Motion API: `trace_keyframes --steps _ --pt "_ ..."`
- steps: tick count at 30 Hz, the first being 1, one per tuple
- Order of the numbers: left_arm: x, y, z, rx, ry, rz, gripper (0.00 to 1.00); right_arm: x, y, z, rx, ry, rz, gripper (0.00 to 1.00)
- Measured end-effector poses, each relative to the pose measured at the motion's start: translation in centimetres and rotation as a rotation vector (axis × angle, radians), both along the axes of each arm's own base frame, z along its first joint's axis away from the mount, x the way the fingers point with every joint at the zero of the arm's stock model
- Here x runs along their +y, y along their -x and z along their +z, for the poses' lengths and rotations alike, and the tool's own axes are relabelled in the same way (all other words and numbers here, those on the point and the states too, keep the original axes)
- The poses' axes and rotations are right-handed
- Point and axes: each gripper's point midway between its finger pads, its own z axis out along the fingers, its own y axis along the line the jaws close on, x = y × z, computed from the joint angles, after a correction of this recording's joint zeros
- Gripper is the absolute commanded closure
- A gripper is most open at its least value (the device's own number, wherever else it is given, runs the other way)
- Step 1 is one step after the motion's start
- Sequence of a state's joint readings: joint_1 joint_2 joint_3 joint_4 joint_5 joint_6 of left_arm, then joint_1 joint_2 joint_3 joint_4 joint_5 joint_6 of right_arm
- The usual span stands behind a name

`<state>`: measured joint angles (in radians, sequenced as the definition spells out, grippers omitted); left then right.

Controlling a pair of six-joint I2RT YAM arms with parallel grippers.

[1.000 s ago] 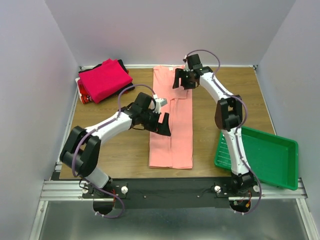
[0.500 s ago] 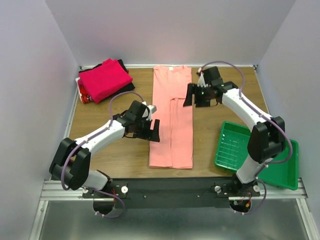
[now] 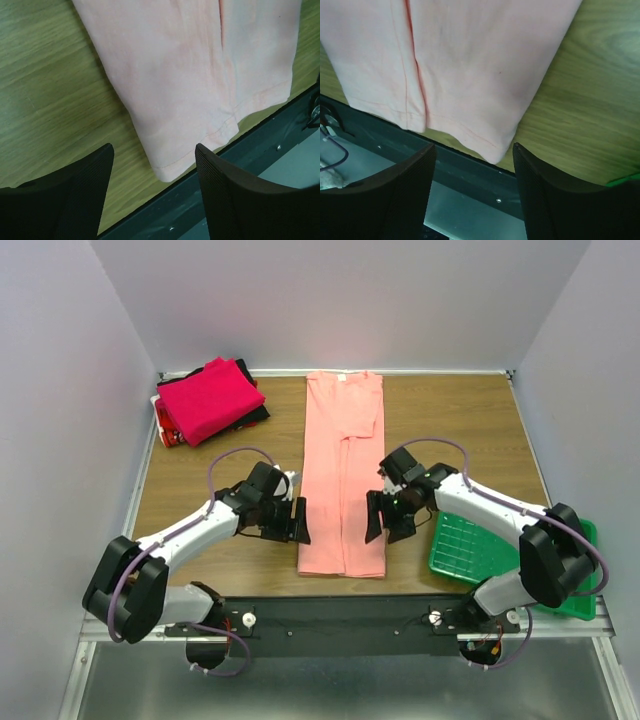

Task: Fold and stack the t-shirts
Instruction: Fold the tshirt

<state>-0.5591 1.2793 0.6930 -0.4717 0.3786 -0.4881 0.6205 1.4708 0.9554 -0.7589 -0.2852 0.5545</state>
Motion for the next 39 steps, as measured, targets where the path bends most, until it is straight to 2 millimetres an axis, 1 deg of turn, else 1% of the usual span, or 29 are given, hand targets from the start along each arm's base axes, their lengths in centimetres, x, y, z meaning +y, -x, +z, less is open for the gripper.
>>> trace_keyframes --steps 2,3,6,9,13,18,19,22,24,26,28,30,31,34,39 --pt "0.1 0.4 -0.1 0.005 0.004 0.006 0.27 0.1 1.4 -0.7 0.028 0.011 0.002 0.36" --pt "0.2 0.7 -0.2 0.010 0.004 0.007 0.28 0.0 2.2 -1.2 0.047 0.019 0.001 0.39" --pt "0.3 1.4 -0.6 0.026 0.002 0.012 0.28 -0.4 3.8 -2.1 0.083 0.039 -0.005 0.44" --pt "0.3 1.8 -0.8 0.038 0.001 0.015 0.28 -0.6 4.4 -2.8 0.100 0.047 -0.019 0.46" --pt "0.1 2.0 -0.8 0.042 0.006 0.017 0.28 -0.9 5.2 -3.6 0.122 0.060 -0.026 0.49" --pt "-0.2 1.9 -0.7 0.036 0.014 0.017 0.29 -0.7 5.4 -4.0 0.125 0.061 -0.027 0.53" --pt "-0.3 1.9 -0.7 0.037 0.015 0.015 0.29 -0.7 5.3 -4.1 0.126 0.062 -0.027 0.55" --pt "-0.3 1.9 -0.8 0.038 0.015 0.017 0.29 -0.6 5.4 -4.8 0.137 0.072 -0.025 0.60" --pt "-0.3 2.0 -1.2 0.047 0.009 0.014 0.29 -0.8 5.8 -5.5 0.156 0.089 -0.020 0.62" --pt "-0.3 2.3 -1.6 0.062 0.000 0.011 0.33 -1.0 6.3 -5.8 0.176 0.099 -0.023 0.65" --pt "-0.3 2.6 -2.0 0.077 -0.010 0.006 0.35 -1.0 6.4 -5.8 0.178 0.100 -0.026 0.69" --pt "-0.3 2.8 -2.3 0.086 -0.016 0.001 0.35 -1.1 6.4 -5.9 0.182 0.101 -0.033 0.70" --pt "-0.4 2.9 -2.3 0.087 -0.017 -0.002 0.35 -1.1 6.5 -5.9 0.184 0.101 -0.036 0.72" --pt "-0.6 3.1 -2.4 0.088 -0.016 -0.009 0.40 -1.2 6.7 -5.9 0.186 0.103 -0.040 0.73" --pt "-0.8 3.6 -2.8 0.099 -0.014 -0.019 0.41 -1.2 6.7 -6.0 0.190 0.104 -0.046 0.73"
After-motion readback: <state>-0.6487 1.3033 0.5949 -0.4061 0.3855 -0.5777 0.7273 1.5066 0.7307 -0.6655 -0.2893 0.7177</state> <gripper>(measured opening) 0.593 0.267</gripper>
